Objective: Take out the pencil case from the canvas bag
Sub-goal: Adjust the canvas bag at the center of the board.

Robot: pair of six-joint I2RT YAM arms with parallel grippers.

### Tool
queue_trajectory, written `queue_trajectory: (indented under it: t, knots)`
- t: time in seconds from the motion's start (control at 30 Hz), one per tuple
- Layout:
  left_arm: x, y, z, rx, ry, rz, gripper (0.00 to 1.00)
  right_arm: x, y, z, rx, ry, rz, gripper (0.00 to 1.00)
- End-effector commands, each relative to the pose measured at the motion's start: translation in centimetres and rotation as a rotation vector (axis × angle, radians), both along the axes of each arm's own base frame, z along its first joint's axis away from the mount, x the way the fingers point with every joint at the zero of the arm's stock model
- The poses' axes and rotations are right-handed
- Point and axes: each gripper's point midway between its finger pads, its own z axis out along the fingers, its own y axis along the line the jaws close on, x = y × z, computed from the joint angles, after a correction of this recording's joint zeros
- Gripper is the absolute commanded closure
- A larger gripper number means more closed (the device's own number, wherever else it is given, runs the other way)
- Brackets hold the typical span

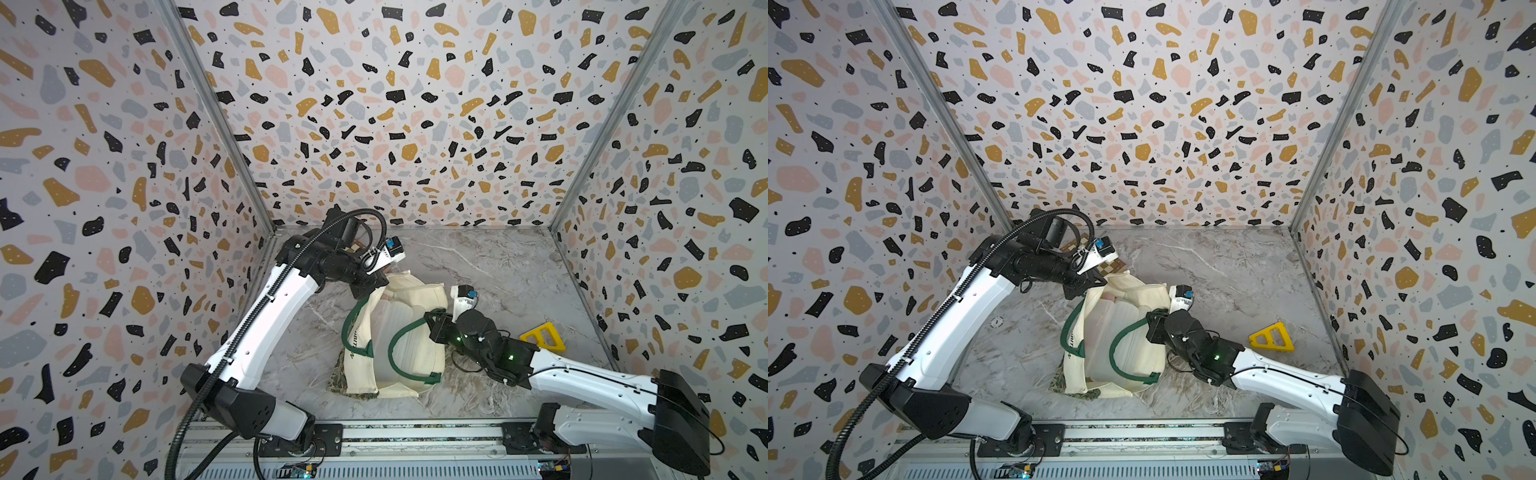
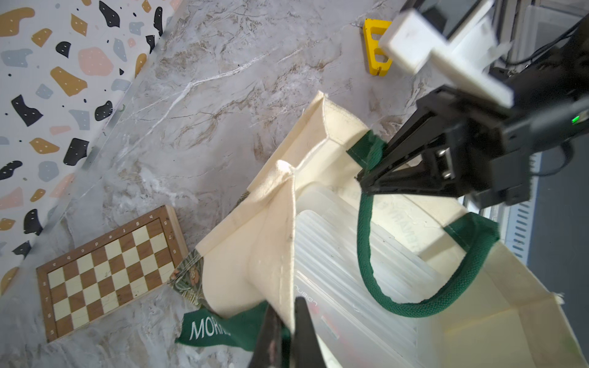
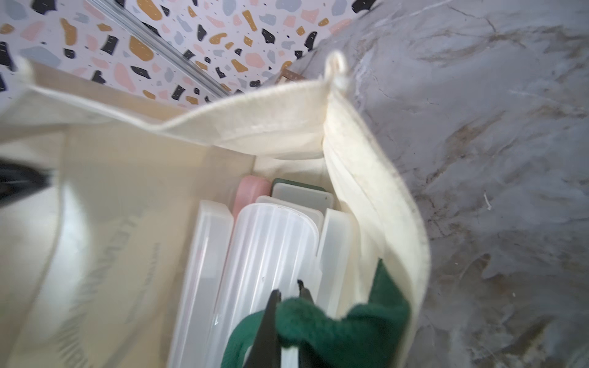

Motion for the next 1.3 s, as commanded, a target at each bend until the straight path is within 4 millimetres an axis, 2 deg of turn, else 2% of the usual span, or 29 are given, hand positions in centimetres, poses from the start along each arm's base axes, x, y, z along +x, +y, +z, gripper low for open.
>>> queue_trajectory:
  t: [0.0,0.1,0.3,0.4,0.47,0.53,0.67,0.77,0.87,0.93,0.97,1.0,1.1,1.2,1.27]
  knots:
    - [0.6,-0.3,2.0,0.001,-0.167,-0.062,1.00,-0.1,-1.3,5.6,0.046,-0.135,0.060,1.00]
    - [1.8,0.1,2.2,0.043,-0.229,-0.050,1.00,-0.6,-3.8,6.5,0.043,-0.150,0.073,1.00]
    - [3.4,0.1,2.8,0.073,-0.278,-0.036,1.00,-1.7,-9.6,6.9,0.024,-0.175,0.026,1.00]
    - [4.2,0.2,2.9,0.091,-0.287,-0.021,1.00,-2.1,-11.4,6.4,0.036,-0.173,0.016,1.00]
    - [4.6,0.3,3.1,0.095,-0.302,-0.004,1.00,-2.2,-11.9,5.7,0.040,-0.152,0.027,0.98]
    - [4.9,0.4,3.6,0.091,-0.315,0.010,1.00,-2.1,-11.9,4.7,0.029,-0.112,0.044,0.88]
    - [4.9,0.3,5.0,0.059,-0.322,0.038,1.00,-1.9,-11.8,3.5,-0.057,-0.062,0.069,0.53]
    - [4.8,0.2,5.8,0.037,-0.318,0.050,1.00,-1.8,-12.2,4.7,-0.107,-0.080,0.060,0.32]
    - [4.8,0.1,6.4,0.017,-0.317,0.065,1.00,-1.8,-12.6,7.1,-0.121,-0.136,0.055,0.21]
    - [4.8,0.0,6.7,0.002,-0.313,0.070,1.00,-1.9,-11.9,8.7,-0.101,-0.167,0.089,0.14]
    - [4.7,-0.1,7.0,-0.008,-0.310,0.070,1.00,-2.0,-11.3,9.6,-0.087,-0.180,0.119,0.06]
    - [4.6,-0.2,7.1,-0.016,-0.306,0.069,1.00,-2.1,-10.6,10.1,-0.079,-0.186,0.141,0.02]
    - [4.1,-0.6,7.6,-0.039,-0.293,0.048,1.00,-2.6,-7.3,11.1,-0.107,-0.220,0.209,0.01]
    - [3.9,-1.0,8.0,-0.059,-0.296,0.024,1.00,-3.7,-2.6,10.7,-0.166,-0.242,0.274,0.02]
    - [3.8,-1.3,8.3,-0.079,-0.308,0.009,1.00,-4.4,1.1,9.1,-0.176,-0.213,0.349,0.03]
